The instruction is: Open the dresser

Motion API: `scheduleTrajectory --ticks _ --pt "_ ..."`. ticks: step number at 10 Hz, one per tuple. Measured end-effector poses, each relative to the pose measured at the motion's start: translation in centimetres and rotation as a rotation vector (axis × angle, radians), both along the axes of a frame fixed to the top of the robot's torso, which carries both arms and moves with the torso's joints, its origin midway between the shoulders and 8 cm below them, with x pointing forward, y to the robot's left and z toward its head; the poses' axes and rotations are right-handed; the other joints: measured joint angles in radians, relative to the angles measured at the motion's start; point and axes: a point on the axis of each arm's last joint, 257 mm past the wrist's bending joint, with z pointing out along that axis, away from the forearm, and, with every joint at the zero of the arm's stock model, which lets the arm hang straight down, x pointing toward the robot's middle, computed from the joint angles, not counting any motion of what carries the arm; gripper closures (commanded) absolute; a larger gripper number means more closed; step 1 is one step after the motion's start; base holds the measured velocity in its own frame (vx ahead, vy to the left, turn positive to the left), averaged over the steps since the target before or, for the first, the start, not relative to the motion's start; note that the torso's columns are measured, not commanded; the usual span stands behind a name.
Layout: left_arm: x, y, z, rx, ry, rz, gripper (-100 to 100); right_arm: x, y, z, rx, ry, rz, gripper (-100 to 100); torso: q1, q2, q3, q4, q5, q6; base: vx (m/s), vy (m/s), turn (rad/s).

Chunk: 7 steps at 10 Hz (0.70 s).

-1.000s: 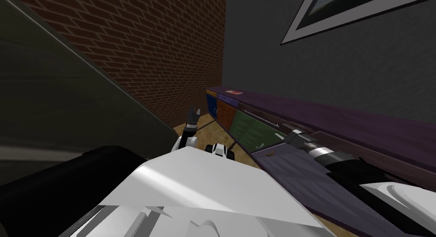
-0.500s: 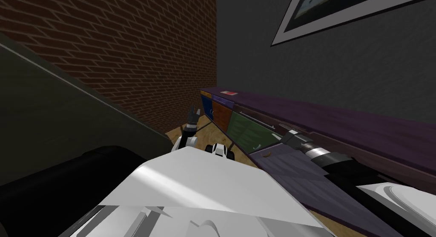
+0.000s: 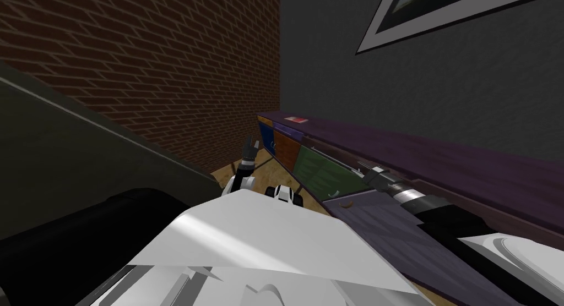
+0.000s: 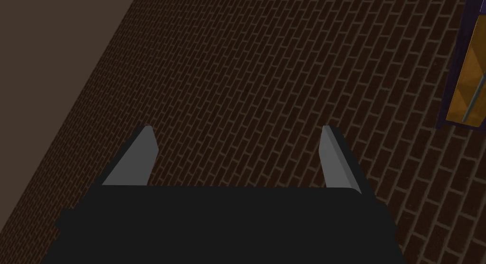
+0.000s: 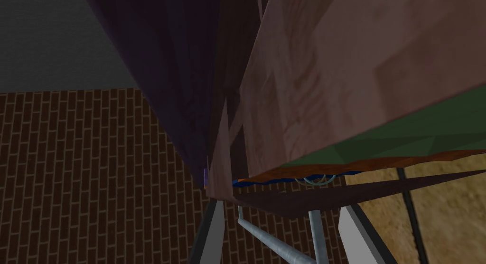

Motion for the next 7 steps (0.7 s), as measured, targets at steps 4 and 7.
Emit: scheduleTrajectory --ticks 4,7 --pt "0.0 0.0 0.0 0.0 0.0 0.0 0 0.7 -3.0 -0.1 0.0 0.011 -0.069 100 -0.008 -0.005 -0.005 0.002 0.002 0.009 -0.144 0.028 0.169" --pt "0.0 0.0 0.0 0.0 0.001 0.001 0 0.3 -0.8 0.1 0.002 0.008 -0.016 100 -0.006 -0.006 -0.006 0.002 0.003 0.012 0.102 0.029 -0.298"
